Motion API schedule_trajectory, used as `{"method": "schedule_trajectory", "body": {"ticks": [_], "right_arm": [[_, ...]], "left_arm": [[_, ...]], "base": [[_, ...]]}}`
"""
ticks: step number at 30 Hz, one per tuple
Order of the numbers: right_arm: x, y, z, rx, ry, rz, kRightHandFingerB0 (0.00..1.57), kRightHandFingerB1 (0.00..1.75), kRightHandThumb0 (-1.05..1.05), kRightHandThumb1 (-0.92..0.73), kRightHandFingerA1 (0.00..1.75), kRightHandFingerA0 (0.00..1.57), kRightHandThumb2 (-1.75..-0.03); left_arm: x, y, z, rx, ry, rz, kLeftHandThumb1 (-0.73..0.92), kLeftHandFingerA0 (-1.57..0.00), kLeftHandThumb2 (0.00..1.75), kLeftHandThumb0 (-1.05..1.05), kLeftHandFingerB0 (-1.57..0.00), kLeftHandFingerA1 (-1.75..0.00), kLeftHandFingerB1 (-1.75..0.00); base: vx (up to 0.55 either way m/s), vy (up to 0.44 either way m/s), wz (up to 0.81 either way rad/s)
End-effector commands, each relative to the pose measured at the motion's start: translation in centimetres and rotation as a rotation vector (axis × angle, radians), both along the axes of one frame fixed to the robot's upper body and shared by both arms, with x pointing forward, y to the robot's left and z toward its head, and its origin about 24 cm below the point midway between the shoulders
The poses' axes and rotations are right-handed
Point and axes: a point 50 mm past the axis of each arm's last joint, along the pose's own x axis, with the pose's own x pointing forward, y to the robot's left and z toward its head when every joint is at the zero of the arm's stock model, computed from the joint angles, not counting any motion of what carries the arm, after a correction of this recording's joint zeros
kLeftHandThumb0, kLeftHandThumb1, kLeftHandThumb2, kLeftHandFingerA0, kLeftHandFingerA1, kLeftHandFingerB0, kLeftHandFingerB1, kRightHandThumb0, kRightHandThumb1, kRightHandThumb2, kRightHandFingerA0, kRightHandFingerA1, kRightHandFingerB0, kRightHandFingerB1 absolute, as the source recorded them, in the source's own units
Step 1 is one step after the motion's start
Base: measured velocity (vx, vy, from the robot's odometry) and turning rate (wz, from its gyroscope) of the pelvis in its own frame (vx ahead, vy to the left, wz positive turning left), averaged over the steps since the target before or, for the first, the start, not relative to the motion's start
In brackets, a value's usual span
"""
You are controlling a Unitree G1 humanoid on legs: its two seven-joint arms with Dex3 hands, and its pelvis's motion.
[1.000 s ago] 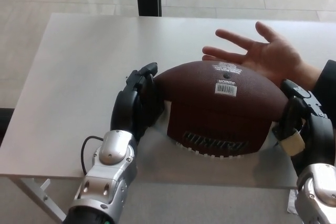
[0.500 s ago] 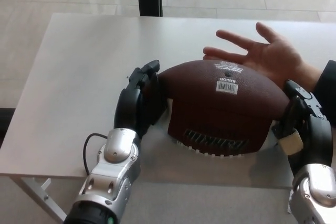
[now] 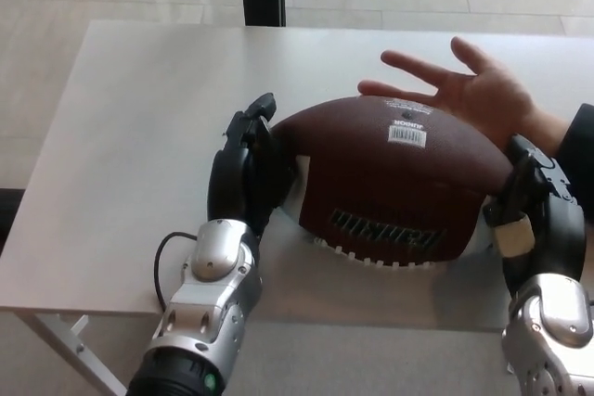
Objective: The robot uses both its hands to grab the left and right ends of a football kept in the middle of the desk infront of it, lifts it up and places it in the palm of a person
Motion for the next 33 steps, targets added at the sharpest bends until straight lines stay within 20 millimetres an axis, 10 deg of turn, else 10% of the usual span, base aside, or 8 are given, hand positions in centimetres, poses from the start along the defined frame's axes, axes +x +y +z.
{"method": "schedule_trajectory", "body": {"ticks": [1, 2, 4, 8, 14, 15, 32, 33], "right_arm": [[3.6, 9.7, 7.1, 0.294, -0.166, 0.397, 0.36, 0.36, -1.0, -0.89, 0.61, 0.51, -0.74], [3.7, 9.7, 7.4, 0.305, -0.17, 0.397, 0.3, 0.46, -0.96, -0.77, 0.66, 0.48, -1.18], [4.0, 9.6, 8.3, 0.338, -0.179, 0.391, 0.38, 0.36, -0.93, -0.92, 0.63, 0.51, -0.68], [4.7, 9.5, 9.7, 0.359, -0.204, 0.392, 0.35, 0.5, -0.89, -0.72, 0.68, 0.48, -1.15], [5.6, 9.4, 12.4, 0.341, -0.282, 0.418, 0.38, 0.36, -0.93, -0.92, 0.6, 0.46, -0.68], [5.7, 9.4, 12.7, 0.343, -0.289, 0.42, 0.33, 0.49, -0.89, -0.7, 0.65, 0.44, -1.13], [9.8, 7.8, 19.9, 0.285, -0.397, 0.387, 0.34, 0.48, -0.85, -0.7, 0.66, 0.45, -1.12], [10.5, 7.1, 20.2, 0.284, -0.396, 0.363, 0.4, 0.35, -0.9, -0.91, 0.6, 0.51, -0.67]], "left_arm": [[-0.5, -11.0, 4.4, -0.154, -0.038, -0.409, 0.92, -0.21, 0.85, -0.58, -0.03, -0.79, -0.38], [-0.3, -11.0, 4.7, -0.165, -0.037, -0.41, 0.92, -0.21, 0.84, -0.59, -0.04, -0.82, -0.38], [0.3, -11.0, 5.6, -0.175, -0.049, -0.398, 0.78, -0.27, 1.18, -0.58, 0.0, -0.74, -0.46], [1.7, -10.2, 6.6, -0.174, -0.077, -0.433, 0.87, -0.25, 0.81, -0.59, -0.04, -0.83, -0.48], [3.6, -8.6, 8.5, -0.112, -0.151, -0.45, 0.77, -0.41, 0.65, -0.61, -0.25, -0.75, -0.48], [3.8, -8.5, 8.7, -0.121, -0.153, -0.446, 0.76, -0.49, 0.63, -0.61, -0.31, -0.78, -0.49], [8.2, -6.5, 16.4, 0.282, -0.215, -0.432, 0.51, -0.6, 0.9, -0.55, -0.32, -0.73, -0.54], [8.6, -6.2, 16.7, 0.352, -0.202, -0.404, 0.65, -0.67, 0.59, -0.46, -0.43, -0.68, -0.41]], "base": [[0.0, 0.0, 0.0], [0.0, 0.0, 0.0], [0.0, 0.0, 0.0], [0.0, 0.0, 0.0], [0.0, 0.0, 0.0], [0.0, 0.0, 0.0], [0.0, 0.0, 0.0], [0.0, 0.0, 0.0]]}}
